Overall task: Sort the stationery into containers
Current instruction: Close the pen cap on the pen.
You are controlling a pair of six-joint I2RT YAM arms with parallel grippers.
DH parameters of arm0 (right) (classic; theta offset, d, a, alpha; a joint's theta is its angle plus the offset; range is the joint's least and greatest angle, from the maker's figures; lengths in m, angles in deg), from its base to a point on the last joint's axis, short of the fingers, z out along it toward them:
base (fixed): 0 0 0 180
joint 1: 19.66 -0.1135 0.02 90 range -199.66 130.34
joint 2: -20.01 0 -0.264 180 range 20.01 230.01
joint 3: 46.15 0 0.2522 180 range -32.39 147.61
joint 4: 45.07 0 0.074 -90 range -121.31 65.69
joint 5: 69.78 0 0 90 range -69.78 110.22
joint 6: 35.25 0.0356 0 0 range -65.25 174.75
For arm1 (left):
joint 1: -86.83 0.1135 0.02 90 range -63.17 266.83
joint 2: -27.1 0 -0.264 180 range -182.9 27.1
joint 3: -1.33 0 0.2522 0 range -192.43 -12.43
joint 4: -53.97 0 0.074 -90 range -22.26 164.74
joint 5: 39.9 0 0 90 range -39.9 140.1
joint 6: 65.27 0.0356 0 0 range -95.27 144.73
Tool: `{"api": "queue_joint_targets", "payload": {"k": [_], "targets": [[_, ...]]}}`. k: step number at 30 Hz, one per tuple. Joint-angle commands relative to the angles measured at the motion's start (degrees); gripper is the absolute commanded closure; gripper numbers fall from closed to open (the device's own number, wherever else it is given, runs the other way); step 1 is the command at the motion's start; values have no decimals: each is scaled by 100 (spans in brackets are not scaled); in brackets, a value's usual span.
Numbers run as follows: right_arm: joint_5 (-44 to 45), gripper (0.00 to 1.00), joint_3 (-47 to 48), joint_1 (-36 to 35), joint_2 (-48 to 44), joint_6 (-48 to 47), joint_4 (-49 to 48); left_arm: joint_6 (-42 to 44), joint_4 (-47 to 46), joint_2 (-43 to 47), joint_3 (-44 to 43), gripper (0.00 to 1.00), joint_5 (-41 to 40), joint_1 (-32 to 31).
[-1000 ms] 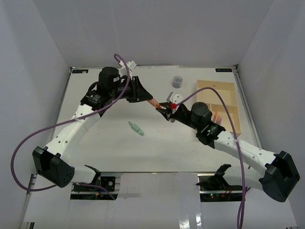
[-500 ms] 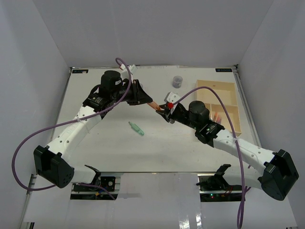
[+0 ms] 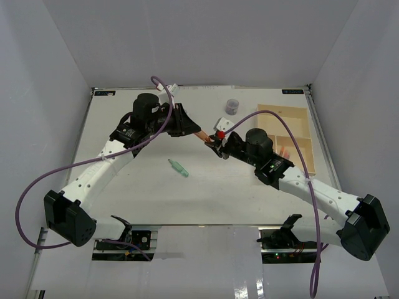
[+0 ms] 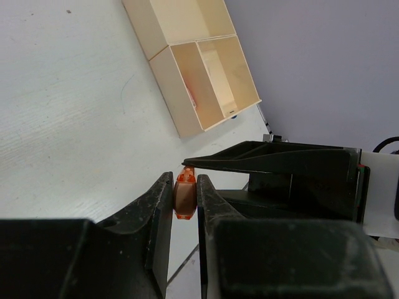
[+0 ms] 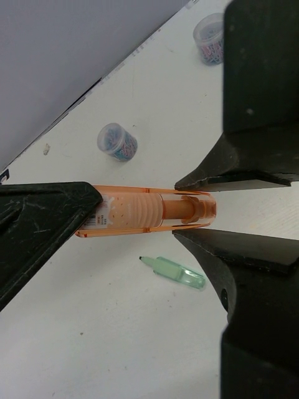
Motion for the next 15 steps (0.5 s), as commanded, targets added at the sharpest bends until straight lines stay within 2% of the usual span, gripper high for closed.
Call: {"api": "queue_joint_targets", "payload": {"k": [1,15], "targets": [[-127,92,713,-43,-109,-154,-1491,-56,476,-57,257,75,301,-296],[-285,92,1082,-52,-83,-330,-1544,-144,484,-224,415,73,662,-313]]}}
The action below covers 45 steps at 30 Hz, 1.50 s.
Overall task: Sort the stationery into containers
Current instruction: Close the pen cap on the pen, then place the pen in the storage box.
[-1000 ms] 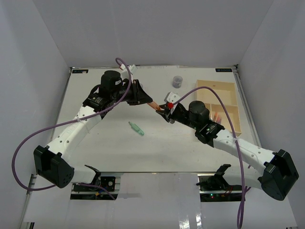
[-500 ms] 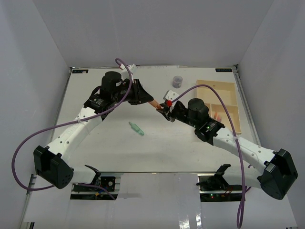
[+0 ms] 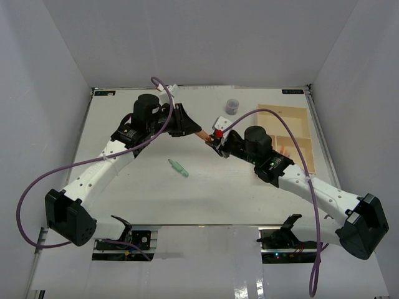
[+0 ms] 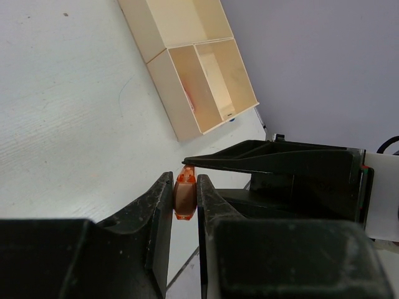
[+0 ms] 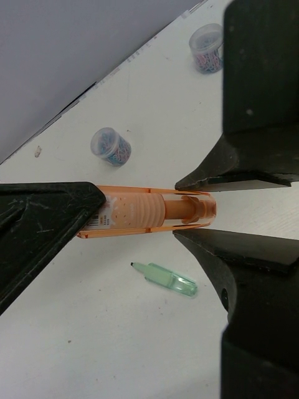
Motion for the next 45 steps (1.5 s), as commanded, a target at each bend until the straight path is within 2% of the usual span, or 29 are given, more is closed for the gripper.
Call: {"api": "queue_joint_targets", "payload": {"k": [1,8,14,20,25,29,34,39,42,45], "targets": [[-303,92,860,-76,-109,-99,-1950,-54,756,-206,254,73,622,-318],[-294,92,983,-84,-74,-151,-1968,-54,791,-215,289,71,614,-326],[-241,92,747,-84,-91,-169,-1819,25,852,-154,96,56,289,-326],[-294,92,158,-76,-258,-81,-1432,226,835,30,-431,42,-580,-318],[66,92,-440,-84,-425,50,-1247,438,572,321,-774,27,-1213,-309],[628,92,-775,-49,-460,208,-1028,456,256,619,-582,19,-1539,-318],[1919,92,-951,47,-583,866,-449,394,114,944,-151,14,-1996,-300],[3431,92,-644,407,-583,1842,1185,569,202,1051,411,7,-2726,-221],[3653,92,-599,853,-583,2642,1994,745,272,1033,701,4,-3217,-116],[3337,92,-722,1503,-601,3249,2338,886,272,998,1008,3,-3446,51]]}}
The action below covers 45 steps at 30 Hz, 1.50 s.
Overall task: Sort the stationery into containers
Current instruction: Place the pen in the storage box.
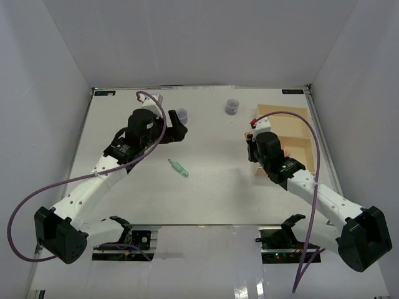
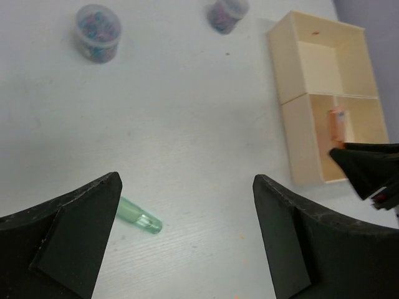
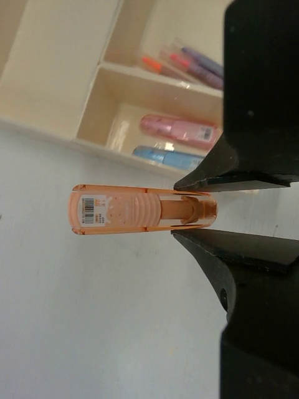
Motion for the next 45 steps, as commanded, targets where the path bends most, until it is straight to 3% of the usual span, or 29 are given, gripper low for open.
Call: {"api": "queue_joint_targets", "payload": {"k": [1,12,21,23,34,40,45], "targets": [[170,92,93,655,-148,1038,715,274,10,38,286,2,-614,187],[-157,92,-118,1535,379,1223,776,564,-395,109,1148,2,-702,609],[-201,72,-119,1747,730,1179,776,687,-351,82,1192,2,-773,679],[-192,64,-66,1755,757,1144,785,687,-342,100,1209,2,-773,679],[-656,40,303,1721,274,337,619,556,-351,91,1201,2,-457,758],[-1667,29,487,703,71,-288,-84,468,-351,108,1201,2,-439,890],[-1633,24,1032,-440,1054,-807,-234,433,-360,117,1218,2,-482,987]]}}
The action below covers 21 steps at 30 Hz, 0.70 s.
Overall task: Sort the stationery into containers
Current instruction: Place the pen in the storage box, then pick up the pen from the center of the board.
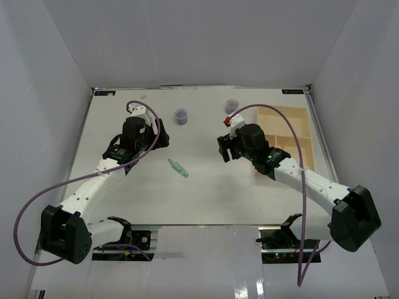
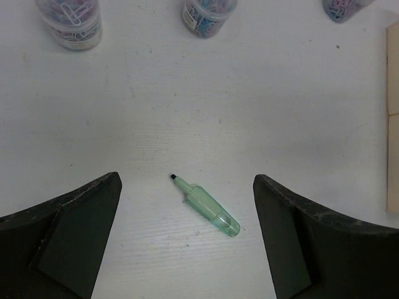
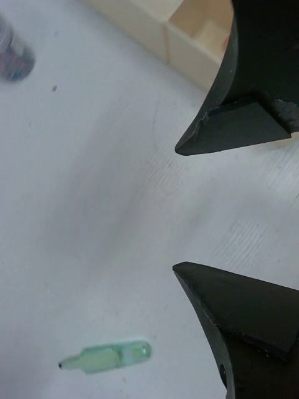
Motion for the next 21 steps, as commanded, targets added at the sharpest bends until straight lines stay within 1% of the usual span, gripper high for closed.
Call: {"api": "queue_joint_targets", "payload": {"k": [1,2,5,9,10,12,17,21], "targets": [[-419,23,453,-696,724,-506,-427,-59,-99,154,77,2,-10,75],[-473,23,507,-821,884,-523,-653,-51,-108,163,77,2,-89,76],[-702,19,726,-1269,1482,-611,-909,-51,-91,198,86,2,-230,102],[-702,16,1131,-1709,2159,-708,-954,-77,-64,225,95,2,-362,146],[-911,16,1175,-1823,2378,-708,-989,-77,-73,216,95,2,-354,163],[-975,15,1333,-1946,2581,-708,-1042,-103,-64,207,95,2,-336,172],[-931,16,1597,-2158,3196,-699,-1086,-138,-38,190,86,2,-327,216],[-957,21,1693,-2210,3469,-655,-1200,-156,-20,190,86,2,-336,243]]}}
